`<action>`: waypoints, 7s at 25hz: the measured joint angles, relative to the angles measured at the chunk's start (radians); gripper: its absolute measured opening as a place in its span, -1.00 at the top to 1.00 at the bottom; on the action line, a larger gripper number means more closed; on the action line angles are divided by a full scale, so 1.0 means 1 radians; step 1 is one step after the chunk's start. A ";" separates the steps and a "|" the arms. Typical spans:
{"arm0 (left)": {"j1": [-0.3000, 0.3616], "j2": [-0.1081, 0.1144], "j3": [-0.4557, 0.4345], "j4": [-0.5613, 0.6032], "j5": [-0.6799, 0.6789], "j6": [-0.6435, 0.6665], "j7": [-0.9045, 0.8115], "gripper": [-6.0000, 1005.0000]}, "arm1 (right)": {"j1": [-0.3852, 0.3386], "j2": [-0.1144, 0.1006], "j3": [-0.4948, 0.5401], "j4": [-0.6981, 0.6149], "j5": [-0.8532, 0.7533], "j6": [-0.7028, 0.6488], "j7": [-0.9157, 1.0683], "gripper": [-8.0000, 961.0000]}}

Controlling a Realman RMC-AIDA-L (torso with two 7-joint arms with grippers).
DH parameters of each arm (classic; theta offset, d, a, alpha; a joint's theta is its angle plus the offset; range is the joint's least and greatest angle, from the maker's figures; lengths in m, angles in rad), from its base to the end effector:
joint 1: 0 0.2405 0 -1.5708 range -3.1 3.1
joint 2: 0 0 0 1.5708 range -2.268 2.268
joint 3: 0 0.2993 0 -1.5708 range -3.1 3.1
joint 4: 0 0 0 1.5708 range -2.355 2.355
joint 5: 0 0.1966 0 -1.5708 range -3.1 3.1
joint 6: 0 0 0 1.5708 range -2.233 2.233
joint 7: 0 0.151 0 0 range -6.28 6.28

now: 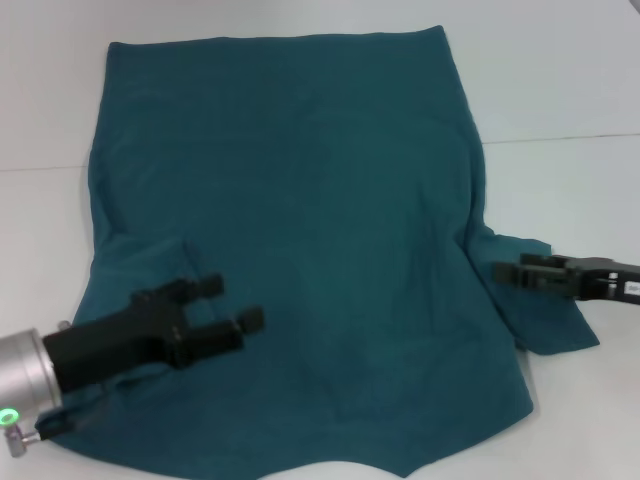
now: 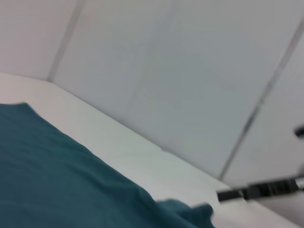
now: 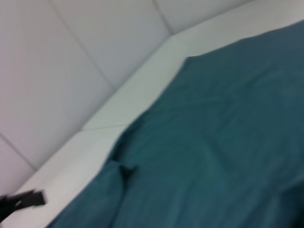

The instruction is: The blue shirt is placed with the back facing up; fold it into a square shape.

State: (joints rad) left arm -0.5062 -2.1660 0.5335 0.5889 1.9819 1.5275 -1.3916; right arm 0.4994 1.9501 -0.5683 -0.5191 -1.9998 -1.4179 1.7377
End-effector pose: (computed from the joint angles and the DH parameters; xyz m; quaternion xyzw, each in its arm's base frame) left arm -0.2821 0.3290 -0.0543 -0.8877 -0.2948 -0.3196 0.1515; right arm 0.3470 0.3534 0.0229 -0.8323 0.4520 0.2557 0.1938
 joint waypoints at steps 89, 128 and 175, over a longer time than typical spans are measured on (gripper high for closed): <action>-0.009 -0.005 0.192 -0.038 0.034 -0.018 0.140 -0.84 | -0.066 0.048 0.119 -0.062 0.110 0.253 -0.016 0.98; -0.011 -0.004 0.191 -0.061 0.032 -0.044 0.129 -0.84 | -0.045 0.059 0.141 -0.087 0.164 0.256 -0.045 0.98; -0.015 -0.003 0.191 -0.075 0.032 -0.058 0.128 -0.83 | 0.015 0.122 0.094 -0.064 0.198 0.256 -0.194 0.98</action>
State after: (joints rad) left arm -0.5215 -2.1691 0.7240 0.5139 2.0142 1.4698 -1.2639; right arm 0.5149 2.0723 -0.4745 -0.5833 -1.8020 -1.1617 1.5441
